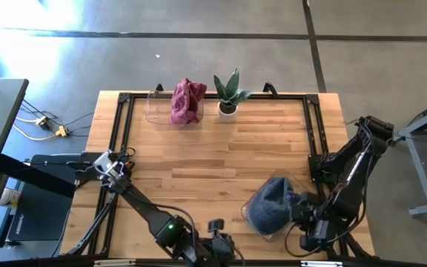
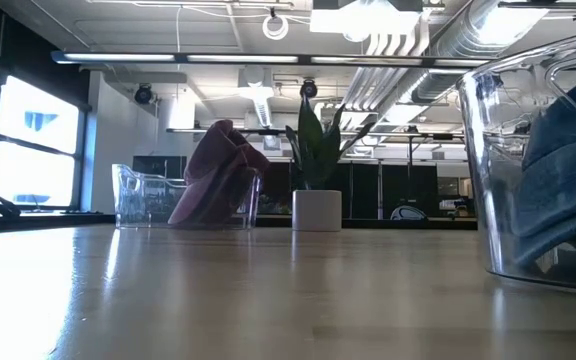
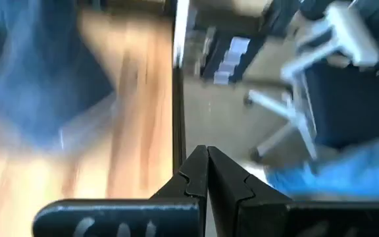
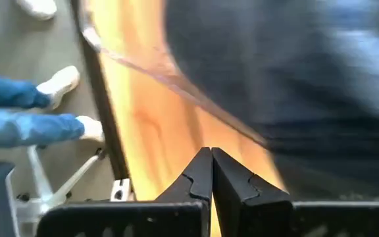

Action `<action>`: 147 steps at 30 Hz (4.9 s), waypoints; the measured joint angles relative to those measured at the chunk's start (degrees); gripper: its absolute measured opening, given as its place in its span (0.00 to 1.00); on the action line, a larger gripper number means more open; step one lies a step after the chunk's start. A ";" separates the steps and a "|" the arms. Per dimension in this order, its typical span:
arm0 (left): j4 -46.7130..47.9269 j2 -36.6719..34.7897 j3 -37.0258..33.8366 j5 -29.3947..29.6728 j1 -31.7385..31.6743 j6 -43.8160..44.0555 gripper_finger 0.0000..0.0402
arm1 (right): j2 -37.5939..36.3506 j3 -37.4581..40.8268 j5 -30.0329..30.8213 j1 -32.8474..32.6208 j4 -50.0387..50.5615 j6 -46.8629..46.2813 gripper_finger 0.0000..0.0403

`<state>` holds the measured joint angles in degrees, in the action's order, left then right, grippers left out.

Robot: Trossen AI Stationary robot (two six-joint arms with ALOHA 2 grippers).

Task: Pick & Place hat
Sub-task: Put the blue cap into the bottom transparent bin, then adjust the bottom transparent bin, then return to Home Position

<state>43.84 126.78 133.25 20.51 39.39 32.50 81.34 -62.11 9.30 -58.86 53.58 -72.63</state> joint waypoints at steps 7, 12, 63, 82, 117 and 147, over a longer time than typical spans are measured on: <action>8.42 2.54 -0.77 -6.71 -3.13 5.88 0.00 | -0.02 -2.94 -0.97 2.34 19.26 -7.03 0.00; 11.88 4.59 -3.50 -8.16 -7.25 8.07 0.00 | -0.02 -1.18 -4.11 4.54 20.40 -3.60 0.00; -18.50 15.96 -3.53 -32.17 -34.70 -14.20 0.00 | -3.58 3.47 6.27 -3.15 4.76 18.65 0.00; -22.77 16.00 -3.65 -33.51 -33.28 -15.72 0.00 | -3.45 11.63 9.38 1.23 -2.08 28.56 0.00; 8.59 -0.02 1.33 -14.19 -9.21 5.43 0.00 | -8.94 -0.70 8.10 23.38 6.13 10.76 0.00; -3.24 5.02 -7.21 -12.69 -6.54 3.57 0.00 | -9.07 14.13 -30.68 17.50 3.67 -14.58 0.00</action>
<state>40.60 131.80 126.04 7.83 32.85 36.07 72.27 -47.98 -21.38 -41.36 57.25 -87.21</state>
